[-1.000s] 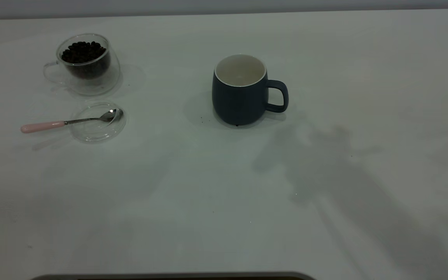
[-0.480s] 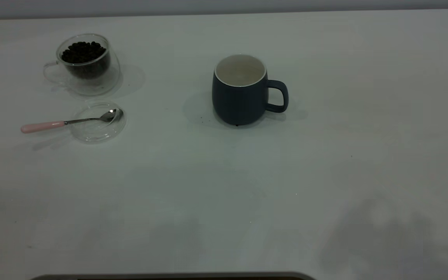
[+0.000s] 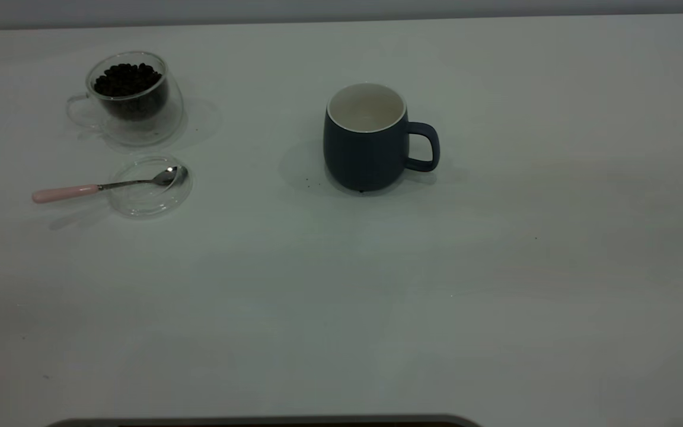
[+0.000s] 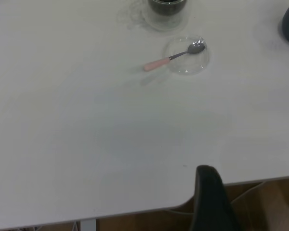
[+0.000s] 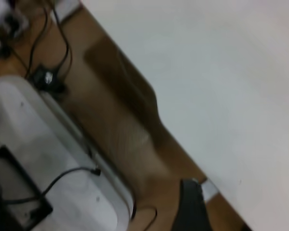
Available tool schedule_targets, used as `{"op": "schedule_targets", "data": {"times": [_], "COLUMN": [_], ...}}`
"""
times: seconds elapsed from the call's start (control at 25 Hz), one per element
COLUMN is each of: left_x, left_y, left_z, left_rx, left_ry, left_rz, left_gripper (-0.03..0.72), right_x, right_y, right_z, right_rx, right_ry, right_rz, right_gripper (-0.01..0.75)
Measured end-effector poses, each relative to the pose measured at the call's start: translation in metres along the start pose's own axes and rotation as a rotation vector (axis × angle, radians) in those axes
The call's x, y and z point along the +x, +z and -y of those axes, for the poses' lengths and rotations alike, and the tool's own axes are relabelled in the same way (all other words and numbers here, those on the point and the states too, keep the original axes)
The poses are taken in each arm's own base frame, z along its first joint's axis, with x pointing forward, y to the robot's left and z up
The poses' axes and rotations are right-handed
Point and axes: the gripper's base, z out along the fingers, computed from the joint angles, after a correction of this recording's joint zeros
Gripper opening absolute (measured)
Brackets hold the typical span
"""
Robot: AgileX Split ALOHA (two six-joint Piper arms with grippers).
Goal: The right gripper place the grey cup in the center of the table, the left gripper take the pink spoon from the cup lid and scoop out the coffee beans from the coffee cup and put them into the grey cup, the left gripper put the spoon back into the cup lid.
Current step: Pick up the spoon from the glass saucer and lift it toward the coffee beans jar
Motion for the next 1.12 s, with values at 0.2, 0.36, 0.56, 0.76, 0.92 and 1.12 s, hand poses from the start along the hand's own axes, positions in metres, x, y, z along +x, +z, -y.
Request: {"op": "schedule_targets", "data": {"times": [0.2,0.36,0.56,0.76,0.92,1.12], "left_x": [0.0,0.0,0.0,0.0,0.0,0.0], "left_y": [0.0,0.0,0.0,0.0,0.0,0.0], "left_z": [0.0,0.0,0.0,0.0,0.0,0.0], "left_rx": [0.0,0.0,0.0,0.0,0.0,0.0], "left_ry": [0.0,0.0,0.0,0.0,0.0,0.0], "left_rz": [0.0,0.0,0.0,0.0,0.0,0.0], "left_gripper": [0.482,0.482,0.482,0.482,0.482,0.482], "right_x": [0.036,0.055,0.065,0.071,0.077,0.077], "right_y": [-0.019,-0.03,-0.035,-0.037,-0.035,-0.035], "right_z": [-0.005,-0.013,-0.017,-0.016,-0.018,-0.017], "right_rx": [0.164,0.301,0.419,0.511,0.533,0.544], "right_ry": [0.157,0.266,0.364,0.444,0.485,0.499], "right_rz": [0.177,0.291,0.329,0.331,0.343,0.343], "right_gripper": [0.591,0.591,0.591,0.591,0.591,0.591]}}
